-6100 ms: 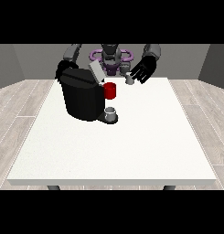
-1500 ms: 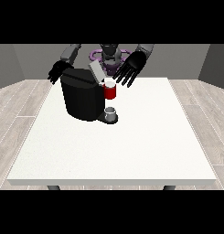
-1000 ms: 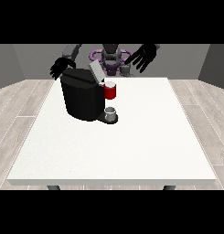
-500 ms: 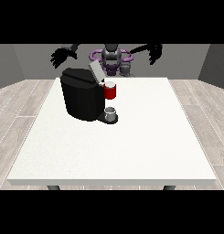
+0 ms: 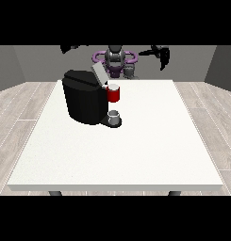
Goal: Insert the coffee pod into the coffee machine and close the lid
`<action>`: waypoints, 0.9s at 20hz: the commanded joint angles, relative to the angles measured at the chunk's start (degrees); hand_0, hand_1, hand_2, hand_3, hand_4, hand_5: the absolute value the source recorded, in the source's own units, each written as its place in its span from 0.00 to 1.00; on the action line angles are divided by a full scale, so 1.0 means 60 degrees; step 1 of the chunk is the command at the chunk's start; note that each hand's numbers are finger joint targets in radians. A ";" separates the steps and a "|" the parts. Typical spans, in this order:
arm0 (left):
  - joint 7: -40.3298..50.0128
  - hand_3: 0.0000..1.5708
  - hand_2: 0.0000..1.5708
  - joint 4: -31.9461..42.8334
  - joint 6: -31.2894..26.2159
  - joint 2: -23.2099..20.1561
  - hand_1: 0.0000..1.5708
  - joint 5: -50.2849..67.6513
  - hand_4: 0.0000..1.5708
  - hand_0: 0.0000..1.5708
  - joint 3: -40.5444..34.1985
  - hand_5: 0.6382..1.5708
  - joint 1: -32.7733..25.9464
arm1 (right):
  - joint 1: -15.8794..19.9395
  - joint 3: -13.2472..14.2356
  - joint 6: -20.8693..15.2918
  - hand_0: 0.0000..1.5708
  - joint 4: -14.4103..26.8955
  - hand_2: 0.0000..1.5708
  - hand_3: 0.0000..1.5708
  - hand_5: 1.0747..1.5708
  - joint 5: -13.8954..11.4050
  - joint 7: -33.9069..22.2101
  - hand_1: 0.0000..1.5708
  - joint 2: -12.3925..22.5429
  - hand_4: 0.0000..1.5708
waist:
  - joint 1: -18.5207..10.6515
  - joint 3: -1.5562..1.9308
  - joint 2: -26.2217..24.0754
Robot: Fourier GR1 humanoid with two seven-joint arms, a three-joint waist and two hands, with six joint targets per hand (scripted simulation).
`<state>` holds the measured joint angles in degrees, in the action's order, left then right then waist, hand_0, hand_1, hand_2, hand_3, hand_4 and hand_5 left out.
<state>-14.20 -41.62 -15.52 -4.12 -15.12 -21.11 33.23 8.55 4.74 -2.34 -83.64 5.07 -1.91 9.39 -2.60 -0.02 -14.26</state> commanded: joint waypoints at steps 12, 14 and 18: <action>0.0610 0.00 0.00 -0.3086 -0.0336 0.0613 0.00 0.1343 0.07 0.00 0.0737 1.00 -0.1941 | 0.1186 -0.0603 0.0709 0.00 -0.0078 0.00 0.00 1.00 -0.0420 -0.0086 0.00 -0.0023 0.00 | -0.0637 0.0005 0.0894; 0.1560 0.00 0.00 -0.3406 -0.0732 0.0323 0.00 0.1782 0.00 0.00 0.0573 1.00 -0.1346 | 0.1695 -0.0505 0.0517 0.00 0.0372 0.00 0.00 1.00 -0.0622 -0.0030 0.00 -0.0003 0.08 | -0.1007 0.0006 0.1085; 0.1288 0.00 0.00 -0.3968 -0.0049 0.0678 0.00 0.2039 0.00 0.00 0.1333 1.00 -0.2202 | 0.2274 -0.0103 0.0552 0.00 0.1014 0.00 0.00 1.00 -0.0341 -0.0171 0.00 0.0006 0.00 | -0.1248 0.0006 0.1495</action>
<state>-7.45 -61.92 -17.35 -0.88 -5.08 -16.01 21.97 18.25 2.62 1.59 -80.95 2.88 -3.49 9.70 -8.28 0.01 -7.96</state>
